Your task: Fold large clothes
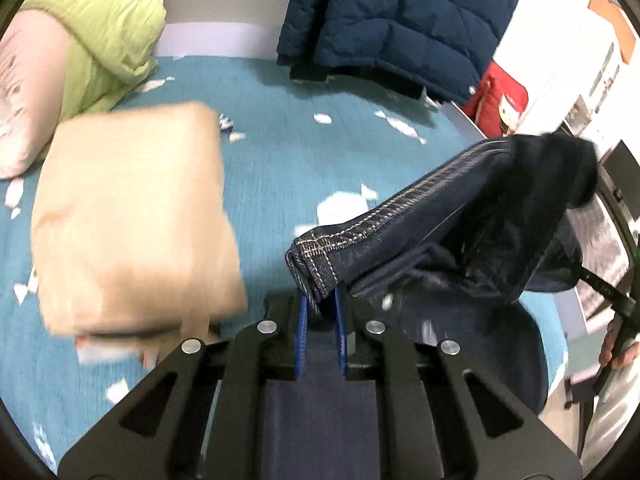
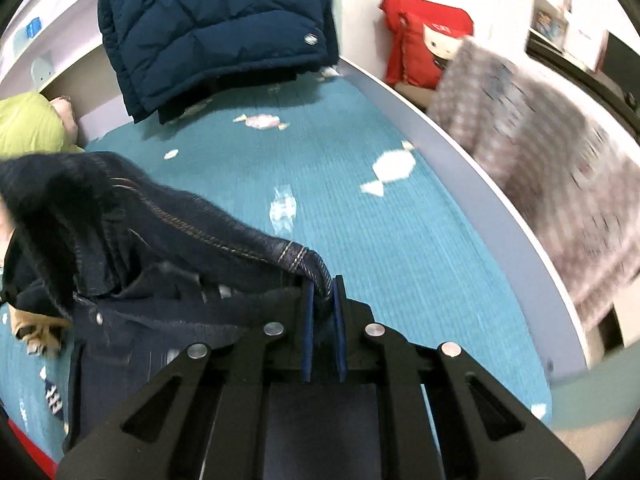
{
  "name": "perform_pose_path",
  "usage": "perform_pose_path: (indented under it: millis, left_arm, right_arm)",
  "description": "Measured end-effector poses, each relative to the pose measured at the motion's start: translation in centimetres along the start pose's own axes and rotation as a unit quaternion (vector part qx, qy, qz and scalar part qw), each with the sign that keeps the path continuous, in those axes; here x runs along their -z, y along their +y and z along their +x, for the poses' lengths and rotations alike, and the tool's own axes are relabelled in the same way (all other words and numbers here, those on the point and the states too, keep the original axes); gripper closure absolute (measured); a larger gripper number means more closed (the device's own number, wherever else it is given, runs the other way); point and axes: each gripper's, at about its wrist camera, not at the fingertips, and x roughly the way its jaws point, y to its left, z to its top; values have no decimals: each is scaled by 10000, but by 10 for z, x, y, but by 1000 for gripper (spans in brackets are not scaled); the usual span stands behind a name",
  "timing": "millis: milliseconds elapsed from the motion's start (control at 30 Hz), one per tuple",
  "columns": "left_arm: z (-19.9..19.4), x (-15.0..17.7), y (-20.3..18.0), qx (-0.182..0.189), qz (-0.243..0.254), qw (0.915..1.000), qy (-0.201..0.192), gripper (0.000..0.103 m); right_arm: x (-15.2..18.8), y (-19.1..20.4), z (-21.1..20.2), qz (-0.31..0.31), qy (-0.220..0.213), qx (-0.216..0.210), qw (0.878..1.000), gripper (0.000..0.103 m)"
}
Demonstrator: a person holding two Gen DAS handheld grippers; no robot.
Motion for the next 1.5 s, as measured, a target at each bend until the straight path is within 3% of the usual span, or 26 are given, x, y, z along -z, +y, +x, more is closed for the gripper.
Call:
perform_pose_path:
  millis: [67, 200, 300, 333, 400, 533, 600, 700, 833, 933, 1033, 1100, 1167, 1300, 1400, 1500]
  left_arm:
    - [-10, 31, 0, -122, 93, 9998, 137, 90]
    - [-10, 103, 11, -196, -151, 9968, 757, 90]
    - [13, 173, 33, -577, -591, 9832, 1627, 90]
    - [17, 189, 40, -684, -758, 9768, 1883, 90]
    - [13, 205, 42, -757, -827, 9736, 1989, 90]
    - [-25, 197, 33, -772, -622, 9837, 1499, 90]
    - [-34, 182, 23, -808, -457, 9880, 1233, 90]
    - [-31, 159, -6, -380, -196, 9936, 1048, 90]
    - [-13, 146, -52, 257, 259, 9921, 1200, 90]
    - [9, 151, -92, 848, 598, 9801, 1690, 90]
    - [35, 175, -115, 980, 863, 9653, 2262, 91]
    - [65, 197, -112, 791, 807, 9609, 2528, 91]
    - [85, 211, -103, 824, 561, 9626, 2518, 90]
    - [72, 202, -96, 898, 226, 9620, 2568, 90]
    - [53, 197, -108, 796, 464, 9616, 2587, 90]
    - [57, 201, -115, 1205, 443, 9481, 2910, 89]
  right_arm:
    - [29, -8, -13, 74, 111, 91, 9999, 95]
    - [101, -26, -8, 202, 911, 398, 9948, 94]
    - [161, -46, 19, 256, 1863, 967, 9774, 94]
    - [172, -52, 22, 383, 2059, 963, 9731, 93]
    - [185, -66, 14, 791, 2304, 787, 9667, 93]
    - [162, -66, -23, 727, 1696, 856, 9791, 91]
    - [140, -47, -34, 567, 1336, 518, 9881, 91]
    - [127, 1, -33, 141, 1324, -319, 9906, 91]
    - [136, 67, -16, -375, 1868, -1514, 9699, 91]
    - [157, 111, -1, -788, 2520, -1890, 9458, 91]
    - [179, 127, 19, -827, 3121, -1935, 9265, 91]
    - [200, 131, 50, -826, 3313, -1636, 9256, 94]
    - [214, 130, 78, -584, 3357, -1513, 9279, 96]
    - [198, 125, 65, -356, 3565, -1539, 9208, 96]
    - [190, 126, 36, -590, 3468, -1470, 9245, 91]
    - [198, 127, 36, -553, 3401, -1524, 9263, 84]
